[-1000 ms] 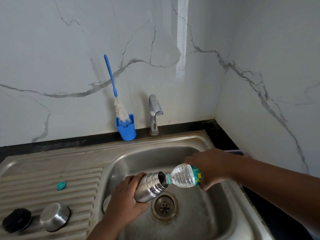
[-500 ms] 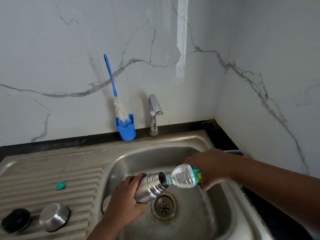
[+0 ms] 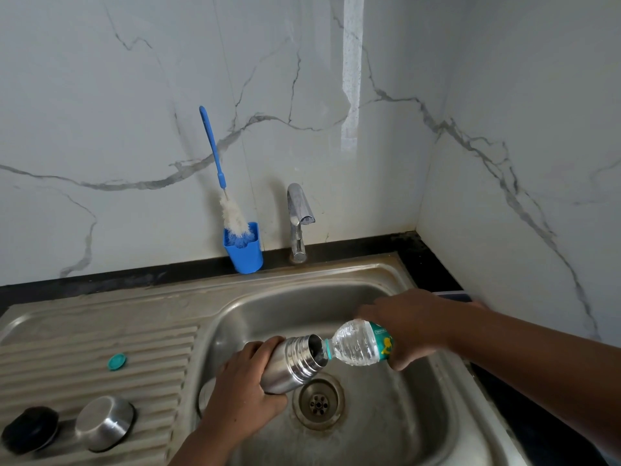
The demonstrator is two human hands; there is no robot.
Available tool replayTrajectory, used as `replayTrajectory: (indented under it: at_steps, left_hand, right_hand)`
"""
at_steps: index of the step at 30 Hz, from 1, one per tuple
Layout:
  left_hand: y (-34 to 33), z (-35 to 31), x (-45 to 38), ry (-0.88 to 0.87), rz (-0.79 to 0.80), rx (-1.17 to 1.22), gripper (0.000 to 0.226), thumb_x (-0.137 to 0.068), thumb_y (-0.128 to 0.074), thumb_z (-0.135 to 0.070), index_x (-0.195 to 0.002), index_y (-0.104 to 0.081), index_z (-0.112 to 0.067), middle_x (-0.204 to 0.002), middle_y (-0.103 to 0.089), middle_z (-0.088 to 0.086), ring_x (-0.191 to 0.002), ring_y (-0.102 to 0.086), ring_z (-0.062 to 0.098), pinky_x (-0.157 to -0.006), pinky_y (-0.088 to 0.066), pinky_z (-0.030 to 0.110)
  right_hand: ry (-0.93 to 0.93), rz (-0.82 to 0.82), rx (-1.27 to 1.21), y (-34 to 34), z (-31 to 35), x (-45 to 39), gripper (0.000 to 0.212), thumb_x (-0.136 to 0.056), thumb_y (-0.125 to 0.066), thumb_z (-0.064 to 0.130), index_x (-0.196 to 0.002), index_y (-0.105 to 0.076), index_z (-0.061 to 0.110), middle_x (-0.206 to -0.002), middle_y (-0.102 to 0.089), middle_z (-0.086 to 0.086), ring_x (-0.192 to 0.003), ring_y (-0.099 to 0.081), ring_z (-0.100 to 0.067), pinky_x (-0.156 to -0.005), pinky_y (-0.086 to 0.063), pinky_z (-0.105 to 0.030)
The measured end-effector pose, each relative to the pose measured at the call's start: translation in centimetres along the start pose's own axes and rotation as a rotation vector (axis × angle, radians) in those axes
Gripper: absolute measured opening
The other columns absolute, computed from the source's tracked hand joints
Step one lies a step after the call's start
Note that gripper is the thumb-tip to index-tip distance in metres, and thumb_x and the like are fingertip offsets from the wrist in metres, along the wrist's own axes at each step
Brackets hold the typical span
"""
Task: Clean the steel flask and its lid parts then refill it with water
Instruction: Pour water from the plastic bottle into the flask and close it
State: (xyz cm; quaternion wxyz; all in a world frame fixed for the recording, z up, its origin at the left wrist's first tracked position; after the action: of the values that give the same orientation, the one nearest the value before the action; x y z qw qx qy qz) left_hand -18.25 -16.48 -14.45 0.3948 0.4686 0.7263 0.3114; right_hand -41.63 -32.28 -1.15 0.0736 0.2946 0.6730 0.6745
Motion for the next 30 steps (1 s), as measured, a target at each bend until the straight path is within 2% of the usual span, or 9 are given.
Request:
replayTrajectory:
  at_steps: [15, 19, 30]
  left_hand:
    - [-0.16, -0.15, 0.04, 0.003, 0.006, -0.013, 0.086, -0.046, -0.061, -0.048, -0.128, -0.037, -0.047, -0.108, -0.047, -0.023, -0.099, -0.063, 0.018, -0.085, -0.049, 0.038]
    - [-0.12, -0.18, 0.01, 0.0, 0.002, -0.018, 0.085, -0.046, -0.06, -0.047, -0.128, -0.038, -0.047, -0.108, -0.057, -0.017, -0.097, -0.065, 0.019, -0.083, -0.05, 0.037]
    - [0.03, -0.36, -0.01, 0.003, 0.007, -0.05, 0.084, -0.046, -0.058, -0.049, -0.127, -0.039, -0.045, -0.108, -0.059, -0.014, -0.095, -0.064, 0.019, -0.082, -0.048, 0.036]
  right_hand:
    - [0.003, -0.005, 0.023, -0.06, 0.08, 0.16, 0.078, -0.07, -0.077, 0.043, -0.135, -0.036, 0.034, -0.12, -0.056, 0.005, -0.102, -0.057, -0.015, -0.076, -0.042, -0.027]
    - [0.005, -0.009, 0.033, 0.11, 0.13, 0.07, 0.08, -0.07, -0.077, 0.042, -0.137, -0.035, 0.034, -0.122, -0.056, 0.004, -0.104, -0.057, -0.015, -0.079, -0.044, -0.029]
    - [0.004, -0.017, 0.058, 0.27, 0.2, 0.15, 0.08, -0.07, -0.077, 0.043, -0.137, -0.034, 0.033, -0.123, -0.057, 0.004, -0.105, -0.057, -0.016, -0.079, -0.043, -0.029]
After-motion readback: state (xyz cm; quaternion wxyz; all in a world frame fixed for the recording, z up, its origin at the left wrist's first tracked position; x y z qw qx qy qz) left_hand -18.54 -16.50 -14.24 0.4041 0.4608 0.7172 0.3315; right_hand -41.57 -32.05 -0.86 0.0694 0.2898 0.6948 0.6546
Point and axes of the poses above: each hand's wrist, its own x-axis away from the middle knuckle, its own y-axis out of the back of the hand, z = x × y, the point moved 1 cm from there along -x, towards the middle knuckle
